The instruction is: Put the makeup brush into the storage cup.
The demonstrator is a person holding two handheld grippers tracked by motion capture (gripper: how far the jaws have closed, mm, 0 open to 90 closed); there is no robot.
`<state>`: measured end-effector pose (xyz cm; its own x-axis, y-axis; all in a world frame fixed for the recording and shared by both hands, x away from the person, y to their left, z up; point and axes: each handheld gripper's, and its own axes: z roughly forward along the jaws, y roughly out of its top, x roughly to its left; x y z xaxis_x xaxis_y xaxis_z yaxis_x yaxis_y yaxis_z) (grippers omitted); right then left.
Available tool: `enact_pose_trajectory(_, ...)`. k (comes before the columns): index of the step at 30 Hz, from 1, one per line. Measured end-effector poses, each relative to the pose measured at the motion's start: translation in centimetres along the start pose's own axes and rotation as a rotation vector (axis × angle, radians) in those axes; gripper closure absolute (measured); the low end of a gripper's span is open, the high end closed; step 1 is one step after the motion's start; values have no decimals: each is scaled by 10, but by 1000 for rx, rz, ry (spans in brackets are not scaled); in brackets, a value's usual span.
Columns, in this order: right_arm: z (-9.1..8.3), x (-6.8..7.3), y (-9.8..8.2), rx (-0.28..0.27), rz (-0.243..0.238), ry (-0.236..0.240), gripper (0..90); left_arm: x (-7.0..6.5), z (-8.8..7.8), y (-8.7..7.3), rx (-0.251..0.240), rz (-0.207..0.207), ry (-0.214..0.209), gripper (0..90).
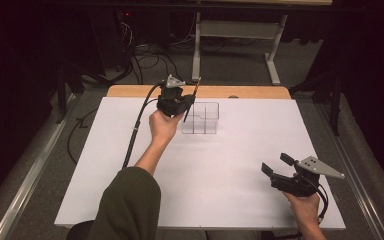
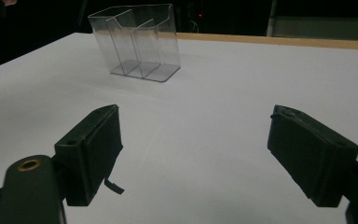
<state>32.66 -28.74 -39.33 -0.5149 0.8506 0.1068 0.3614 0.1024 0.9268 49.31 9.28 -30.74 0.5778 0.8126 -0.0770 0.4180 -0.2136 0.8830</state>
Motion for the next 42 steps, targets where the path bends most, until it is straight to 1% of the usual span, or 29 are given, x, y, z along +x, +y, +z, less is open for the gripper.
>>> enact_pose_trajectory(4,-1,-2,0,-6,8,-3,191,-2,3,4,1,12,5,826)
enact_pose_trajectory(8,0,1,0,2,1,2,191,-4,4,7,-5,25,7,826)
enact_pose_trajectory(10,0,1,-1,7,4,4,191,-3,5,8,-8,23,11,826)
enact_pose_trajectory(15,-1,0,0,-2,10,3,191,-1,8,8,-9,25,24,826)
enact_pose_trajectory(18,0,2,-1,6,-1,13,189,0,10,9,-22,28,35,826)
enact_pose_trajectory(19,0,2,-1,5,0,14,189,0,10,10,-26,32,43,826)
enact_pose_trajectory(23,-1,0,-1,-3,9,12,188,0,14,11,-37,27,50,826)
enact_pose_trajectory(25,-1,1,0,-3,8,15,189,1,15,12,-30,34,53,826)
enact_pose_trajectory(28,-1,2,-1,1,0,19,188,1,17,12,-34,30,58,826)
enact_pose_trajectory(30,-1,2,-1,3,3,20,189,2,19,11,-35,27,61,826)
enact_pose_trajectory(35,-1,3,-1,1,4,19,188,3,21,9,-26,32,67,825)
enact_pose_trajectory(39,-1,2,-1,5,-7,23,188,5,21,8,-17,35,67,825)
enact_pose_trajectory(40,-1,2,-1,5,3,21,189,5,21,8,-14,36,68,825)
enact_pose_trajectory(42,-1,2,-1,4,5,22,188,5,21,7,-9,37,69,825)
